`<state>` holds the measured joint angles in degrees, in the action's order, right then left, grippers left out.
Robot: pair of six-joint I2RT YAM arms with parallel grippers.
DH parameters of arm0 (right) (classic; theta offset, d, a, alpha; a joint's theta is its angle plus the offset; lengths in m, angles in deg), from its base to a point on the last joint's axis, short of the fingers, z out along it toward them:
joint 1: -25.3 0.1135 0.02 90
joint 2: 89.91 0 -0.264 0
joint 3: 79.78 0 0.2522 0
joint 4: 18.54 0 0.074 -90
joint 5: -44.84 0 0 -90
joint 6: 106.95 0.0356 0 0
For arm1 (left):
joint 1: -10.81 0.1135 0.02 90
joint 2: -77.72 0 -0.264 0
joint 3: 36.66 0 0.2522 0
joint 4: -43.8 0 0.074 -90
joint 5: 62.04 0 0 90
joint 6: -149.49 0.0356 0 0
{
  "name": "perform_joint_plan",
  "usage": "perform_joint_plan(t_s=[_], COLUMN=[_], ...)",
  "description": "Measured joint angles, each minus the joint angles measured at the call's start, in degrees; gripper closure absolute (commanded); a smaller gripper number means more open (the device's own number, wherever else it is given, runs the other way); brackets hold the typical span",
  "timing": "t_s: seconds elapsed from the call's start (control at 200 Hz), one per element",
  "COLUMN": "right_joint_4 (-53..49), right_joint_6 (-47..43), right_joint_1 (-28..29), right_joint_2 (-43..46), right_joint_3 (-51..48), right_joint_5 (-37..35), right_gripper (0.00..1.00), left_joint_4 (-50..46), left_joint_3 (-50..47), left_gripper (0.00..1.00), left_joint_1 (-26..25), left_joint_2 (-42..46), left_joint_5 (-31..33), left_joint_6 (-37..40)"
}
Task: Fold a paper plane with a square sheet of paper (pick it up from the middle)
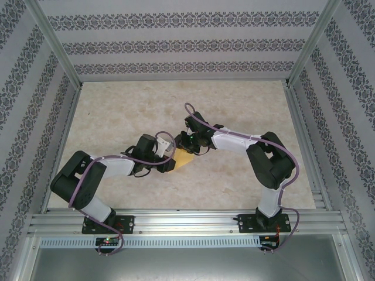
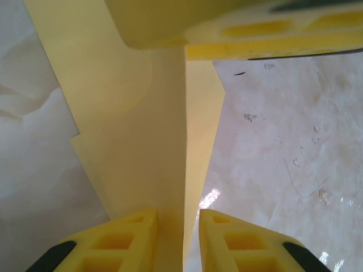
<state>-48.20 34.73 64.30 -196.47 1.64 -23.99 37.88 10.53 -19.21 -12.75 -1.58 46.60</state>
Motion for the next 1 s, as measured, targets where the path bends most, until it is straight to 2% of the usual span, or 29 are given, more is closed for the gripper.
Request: perform_joint_plan(t_s=[0.355,0.535,0.689,0.829,0.929,1.004], right_joint_4=[-0.26,-0.44,0.48,2.23,4.07,4.98], right_joint_6=[-0.02,-0.46,-0.63,-0.83,-1.05,-0.96], right_joint_1=[0.00,0.00,-0.04,-0.15,-0.11,-0.09], right_joint_2=[0.00,0.76,6.12,10.93,11.61,11.45], right_joint_3=[0.00,-0.61,-5.35,-9.49,-10.69,-10.95], right_joint_5=[0.00,-0.20,-1.01,-1.33,-1.03,-0.48], right_gripper=[0.64,0.59,0.57,0.68,0.76,0.79], left_joint_4=[-0.83,-0.85,-0.81,-0.81,-0.85,-0.87], left_joint_3=[0.02,0.02,0.17,0.31,0.85,1.66], left_gripper=[0.98,1.00,1.00,1.00,1.00,1.00], left_joint_1=[0.00,0.00,0.02,0.63,1.53,2.23], left_joint_2=[-0.42,-0.42,-0.92,-1.38,-2.05,-3.06], left_joint_5=[0.85,0.20,-2.23,-4.85,-7.04,-8.48], left_joint_6=[0.63,0.59,0.13,-1.20,-2.16,-2.73])
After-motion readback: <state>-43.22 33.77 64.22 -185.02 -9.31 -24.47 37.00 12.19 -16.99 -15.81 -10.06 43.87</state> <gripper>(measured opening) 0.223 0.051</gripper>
